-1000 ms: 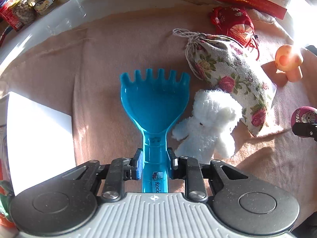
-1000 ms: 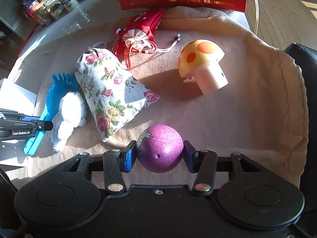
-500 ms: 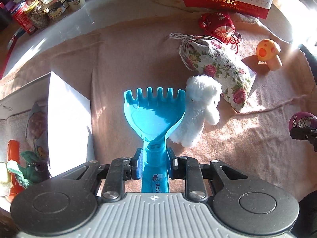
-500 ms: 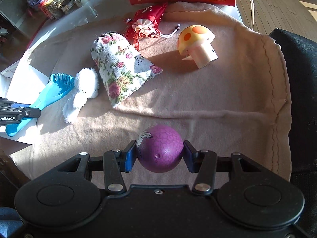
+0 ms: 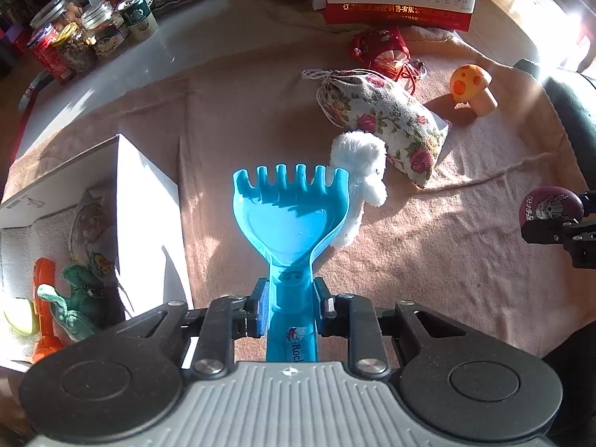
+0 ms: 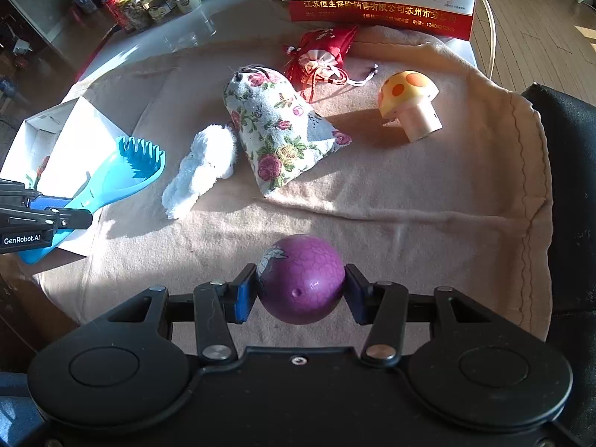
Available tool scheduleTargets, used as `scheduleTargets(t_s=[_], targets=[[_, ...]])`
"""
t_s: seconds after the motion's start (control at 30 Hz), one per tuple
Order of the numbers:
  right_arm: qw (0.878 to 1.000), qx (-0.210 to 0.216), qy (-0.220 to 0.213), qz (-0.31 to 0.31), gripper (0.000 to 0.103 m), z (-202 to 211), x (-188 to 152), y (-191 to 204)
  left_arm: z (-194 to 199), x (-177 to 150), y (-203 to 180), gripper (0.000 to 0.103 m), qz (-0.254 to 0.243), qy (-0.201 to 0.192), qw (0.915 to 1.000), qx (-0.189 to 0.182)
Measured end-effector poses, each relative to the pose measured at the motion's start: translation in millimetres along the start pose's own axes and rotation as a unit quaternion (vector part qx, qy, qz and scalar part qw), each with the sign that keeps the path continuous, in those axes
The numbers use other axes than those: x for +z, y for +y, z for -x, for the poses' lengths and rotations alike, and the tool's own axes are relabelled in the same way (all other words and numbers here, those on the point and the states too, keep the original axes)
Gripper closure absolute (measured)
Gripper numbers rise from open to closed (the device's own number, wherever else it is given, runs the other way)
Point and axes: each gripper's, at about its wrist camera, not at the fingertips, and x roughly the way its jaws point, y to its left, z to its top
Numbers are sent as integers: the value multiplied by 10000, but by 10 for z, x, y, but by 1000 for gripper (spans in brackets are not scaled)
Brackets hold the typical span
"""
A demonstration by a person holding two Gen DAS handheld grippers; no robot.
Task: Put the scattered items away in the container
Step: 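Lift the blue rake and purple ball toward the white box with both grippers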
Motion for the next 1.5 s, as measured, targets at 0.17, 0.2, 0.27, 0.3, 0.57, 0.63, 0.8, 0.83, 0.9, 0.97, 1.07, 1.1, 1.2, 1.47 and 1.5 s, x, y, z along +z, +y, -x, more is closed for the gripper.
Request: scheduleTargets(t_s=[0.17,0.2,0.27,0.3,0.57,0.63,0.8,0.83,0.9,0.97,1.07,1.1,1.2,1.47,1.5], targets=[[9999,-13,28,111,53,29,-11,119,109,-64,20,79,-42,-53,10000,19],[9999,-8,36,124,53,35,-12,138,130,-76,26,79,-49,-55,10000,28],[9999,-7,48,153,53,43,-15,173,180,-111,35,79,-77,-71,9999,47],[9998,-12,62,174,53,47,-19,192,202,-127,37,79,-95,-77,9999,52],[9991,-53,174,391,53,69,-106,346,400,-301,62,79,-154,-164,9997,55],[9987,-54,188,473,53,85,-127,414,463,-345,84,79,-152,-201,9997,72],[9973,16,166,715,53,157,-105,653,656,-419,189,79,-103,-315,9994,84],[9970,41,142,760,53,182,-86,708,698,-430,219,79,-74,-340,9994,85],[9961,78,79,873,53,236,-37,835,783,-456,277,79,-60,-404,9991,150],[9949,115,11,1004,53,289,19,981,858,-482,342,79,-30,-451,9988,196],[9927,186,-83,1187,53,362,90,1198,954,-513,459,79,60,-507,9984,229],[9921,210,-105,1236,53,378,109,1261,981,-526,496,79,84,-528,9982,263],[9900,283,-145,1376,53,403,157,1450,1045,-562,623,79,190,-555,9978,295],[9856,403,-155,1637,53,402,221,1825,1188,-633,1004,79,518,-654,9955,443],[9850,411,-161,1670,53,408,232,1872,1196,-637,1046,79,550,-660,9953,451]])
